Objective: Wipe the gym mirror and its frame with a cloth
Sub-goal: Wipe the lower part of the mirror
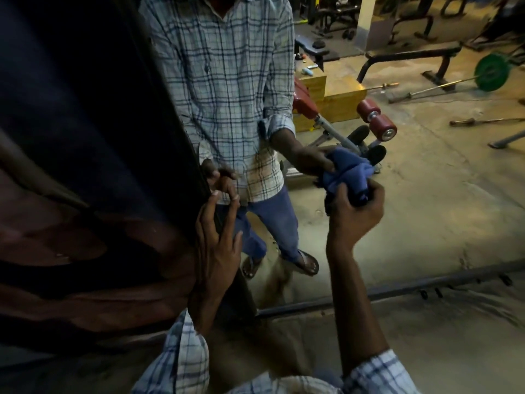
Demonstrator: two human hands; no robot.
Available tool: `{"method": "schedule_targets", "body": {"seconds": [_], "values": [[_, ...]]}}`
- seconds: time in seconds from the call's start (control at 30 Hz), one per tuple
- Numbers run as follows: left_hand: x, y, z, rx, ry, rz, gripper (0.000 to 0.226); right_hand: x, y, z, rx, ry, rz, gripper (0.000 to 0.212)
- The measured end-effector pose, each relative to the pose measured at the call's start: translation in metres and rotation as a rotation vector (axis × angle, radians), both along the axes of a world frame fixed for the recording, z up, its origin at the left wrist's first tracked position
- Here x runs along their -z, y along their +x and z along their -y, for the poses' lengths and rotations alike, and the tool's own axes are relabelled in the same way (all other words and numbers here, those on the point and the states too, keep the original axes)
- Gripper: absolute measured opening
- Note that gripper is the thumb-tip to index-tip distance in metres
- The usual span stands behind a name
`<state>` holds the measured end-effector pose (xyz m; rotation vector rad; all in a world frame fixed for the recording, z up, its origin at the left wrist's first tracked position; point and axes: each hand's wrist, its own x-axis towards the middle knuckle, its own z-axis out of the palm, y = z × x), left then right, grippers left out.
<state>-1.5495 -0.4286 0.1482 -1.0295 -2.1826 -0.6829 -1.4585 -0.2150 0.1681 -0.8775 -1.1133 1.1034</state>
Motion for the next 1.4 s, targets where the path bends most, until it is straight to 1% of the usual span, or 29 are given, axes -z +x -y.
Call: {"method": "schedule_targets", "body": {"seconds": [0.03, 0.07, 0.17, 0.2, 0.23, 0.27, 0.37, 0.4, 0.43, 0.47, 0.53, 0.57, 0.6, 0.63, 0.67, 0.77, 0.8, 0.83, 0.87, 0.93, 0.97, 1.0, 1.07, 1.17, 1.23, 1.27, 1.3, 1.37, 1.4], "values": [[0.001, 0.001, -0.002, -0.003, -0.002, 0.012, 0.076, -0.002, -0.004, 0.007, 0.012, 0.019, 0.024, 0.030], [0.002, 0.002, -0.004, -0.004, -0.001, 0.027, 0.077, -0.002, -0.011, 0.020, -0.034, 0.082, 0.068, 0.034], [0.002, 0.007, -0.011, -0.013, -0.019, 0.067, 0.074, 0.022, -0.025, 0.064, -0.385, 0.381, 0.256, 0.034], [0.001, 0.008, -0.012, -0.020, -0.024, 0.078, 0.075, 0.034, -0.022, 0.064, -0.448, 0.470, 0.322, 0.032], [0.001, 0.008, -0.013, -0.028, -0.022, 0.085, 0.077, 0.044, -0.015, 0.054, -0.451, 0.496, 0.354, 0.031], [0.002, 0.008, -0.014, -0.036, -0.020, 0.086, 0.080, 0.053, -0.006, 0.038, -0.398, 0.442, 0.354, 0.031], [0.007, 0.011, -0.015, -0.062, -0.009, 0.071, 0.093, 0.063, 0.017, -0.009, -0.084, -0.006, 0.241, 0.029], [0.008, 0.013, -0.017, -0.067, -0.011, 0.066, 0.099, 0.064, 0.018, -0.012, -0.047, -0.064, 0.234, 0.030], [0.010, 0.014, -0.020, -0.067, -0.022, 0.059, 0.103, 0.062, 0.014, -0.004, -0.071, -0.027, 0.257, 0.032], [0.012, 0.015, -0.023, -0.065, -0.036, 0.051, 0.107, 0.058, 0.007, 0.012, -0.152, 0.057, 0.288, 0.034], [0.015, 0.015, -0.032, -0.067, -0.062, 0.049, 0.112, 0.052, -0.004, 0.048, -0.415, 0.272, 0.336, 0.038], [0.016, 0.014, -0.035, -0.073, -0.072, 0.054, 0.113, 0.053, -0.005, 0.059, -0.514, 0.384, 0.370, 0.038], [0.017, 0.014, -0.039, -0.084, -0.083, 0.062, 0.114, 0.058, -0.004, 0.058, -0.554, 0.459, 0.392, 0.038], [0.018, 0.014, -0.040, -0.099, -0.095, 0.070, 0.115, 0.063, 0.000, 0.047, -0.541, 0.462, 0.397, 0.039], [0.019, 0.014, -0.042, -0.113, -0.108, 0.072, 0.116, 0.070, 0.005, 0.032, -0.477, 0.393, 0.388, 0.037], [0.023, 0.018, -0.045, -0.136, -0.133, 0.062, 0.118, 0.083, 0.027, -0.012, -0.193, -0.013, 0.323, 0.026], [0.025, 0.021, -0.047, -0.138, -0.137, 0.059, 0.116, 0.084, 0.028, -0.017, -0.151, -0.076, 0.314, 0.026], [0.027, 0.023, -0.049, -0.139, -0.141, 0.061, 0.115, 0.081, 0.026, -0.013, -0.171, -0.067, 0.306, 0.028], [0.029, 0.025, -0.053, -0.136, -0.147, 0.064, 0.115, 0.074, 0.021, -0.004, -0.251, -0.008, 0.300, 0.030], [0.032, 0.029, -0.059, -0.130, -0.159, 0.072, 0.115, 0.065, 0.012, 0.021, -0.480, 0.181, 0.344, 0.041], [0.032, 0.030, -0.062, -0.128, -0.162, 0.072, 0.114, 0.064, 0.012, 0.029, -0.540, 0.263, 0.380, 0.045], [0.032, 0.030, -0.065, -0.129, -0.161, 0.072, 0.113, 0.064, 0.015, 0.026, -0.540, 0.303, 0.398, 0.045], [0.030, 0.030, -0.070, -0.148, -0.152, 0.076, 0.113, 0.067, 0.027, -0.004, -0.408, 0.233, 0.383, 0.038], [0.028, 0.034, -0.079, -0.178, -0.144, 0.075, 0.113, 0.060, 0.048, -0.059, -0.182, -0.015, 0.242, 0.029], [0.030, 0.039, -0.087, -0.181, -0.136, 0.085, 0.110, 0.050, 0.043, -0.061, -0.148, 0.000, 0.225, 0.031], [0.032, 0.043, -0.091, -0.179, -0.127, 0.095, 0.107, 0.045, 0.037, -0.050, -0.208, 0.077, 0.244, 0.033], [0.033, 0.046, -0.096, -0.174, -0.115, 0.102, 0.104, 0.045, 0.032, -0.036, -0.319, 0.168, 0.278, 0.033], [0.034, 0.050, -0.104, -0.153, -0.085, 0.096, 0.098, 0.053, 0.027, -0.013, -0.529, 0.364, 0.365, 0.028], [0.034, 0.051, -0.106, -0.149, -0.070, 0.096, 0.097, 0.054, 0.031, -0.013, -0.562, 0.405, 0.386, 0.026]]}}
